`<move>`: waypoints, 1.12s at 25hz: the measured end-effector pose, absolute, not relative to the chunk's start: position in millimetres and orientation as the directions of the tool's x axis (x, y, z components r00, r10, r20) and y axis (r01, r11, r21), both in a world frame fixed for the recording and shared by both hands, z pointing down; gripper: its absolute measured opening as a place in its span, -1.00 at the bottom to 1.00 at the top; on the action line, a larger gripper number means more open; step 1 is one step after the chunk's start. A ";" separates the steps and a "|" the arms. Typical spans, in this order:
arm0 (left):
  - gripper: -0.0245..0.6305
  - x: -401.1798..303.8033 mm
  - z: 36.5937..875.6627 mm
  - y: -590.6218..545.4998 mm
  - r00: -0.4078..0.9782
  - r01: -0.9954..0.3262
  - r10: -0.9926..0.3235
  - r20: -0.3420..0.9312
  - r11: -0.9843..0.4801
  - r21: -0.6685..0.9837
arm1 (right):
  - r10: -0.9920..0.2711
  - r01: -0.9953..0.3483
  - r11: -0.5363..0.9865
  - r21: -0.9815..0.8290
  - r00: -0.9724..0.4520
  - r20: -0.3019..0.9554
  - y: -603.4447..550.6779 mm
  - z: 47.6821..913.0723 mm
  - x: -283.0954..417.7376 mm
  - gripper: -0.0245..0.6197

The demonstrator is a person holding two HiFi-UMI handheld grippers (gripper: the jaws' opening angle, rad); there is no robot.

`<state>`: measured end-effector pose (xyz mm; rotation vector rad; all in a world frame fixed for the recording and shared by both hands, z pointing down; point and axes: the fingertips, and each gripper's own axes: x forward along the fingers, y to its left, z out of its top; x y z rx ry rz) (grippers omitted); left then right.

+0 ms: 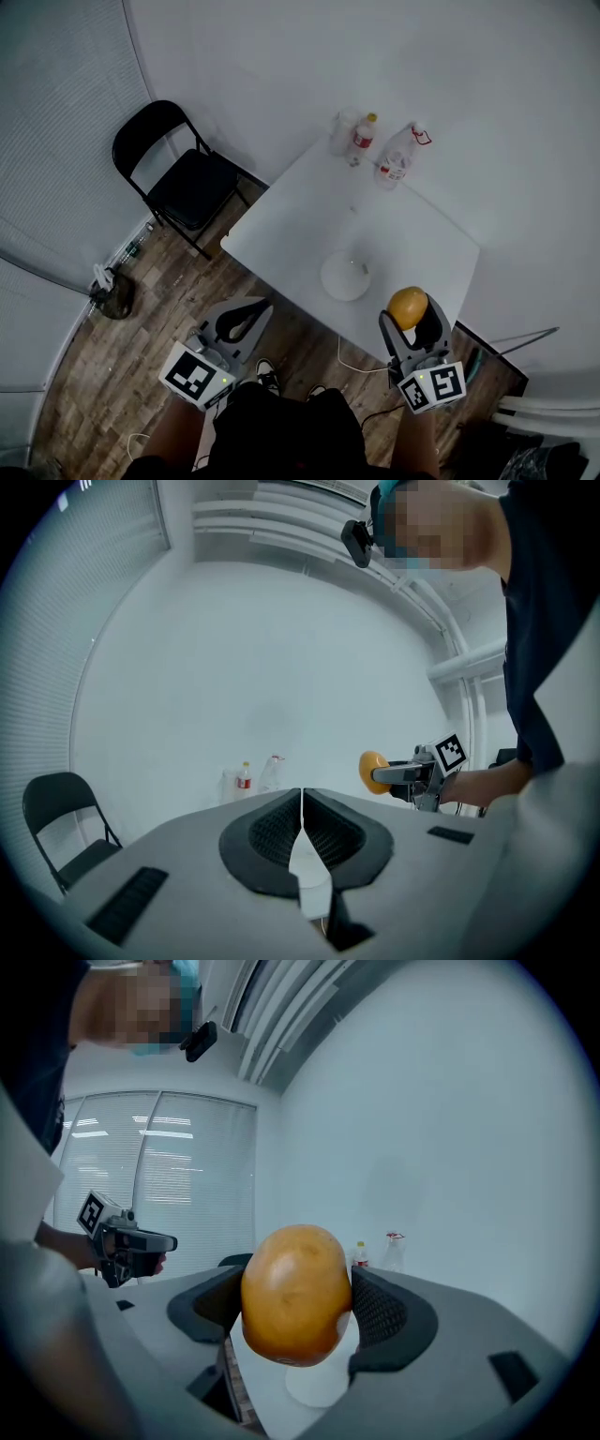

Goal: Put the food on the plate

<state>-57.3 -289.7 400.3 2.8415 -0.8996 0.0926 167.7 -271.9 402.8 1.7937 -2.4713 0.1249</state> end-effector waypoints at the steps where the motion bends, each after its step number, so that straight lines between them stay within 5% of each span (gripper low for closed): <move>1: -0.85 -58.7 401.8 -294.0 0.815 -0.579 -0.568 0.109 -0.804 0.138 | -0.942 -0.950 0.311 -0.018 -0.311 0.124 -278.5 406.1 165.9 0.22; 8: -0.85 -47.3 410.5 -314.2 0.789 -0.615 -0.602 0.127 -0.773 0.155 | -0.908 -0.928 0.373 -0.013 -0.368 0.198 -326.7 430.8 168.7 0.22; 28: -0.85 -38.3 439.3 -321.0 0.660 -0.751 -0.718 0.219 -0.637 0.175 | -0.607 -0.811 0.582 0.063 -0.382 0.697 -414.4 657.4 156.7 0.22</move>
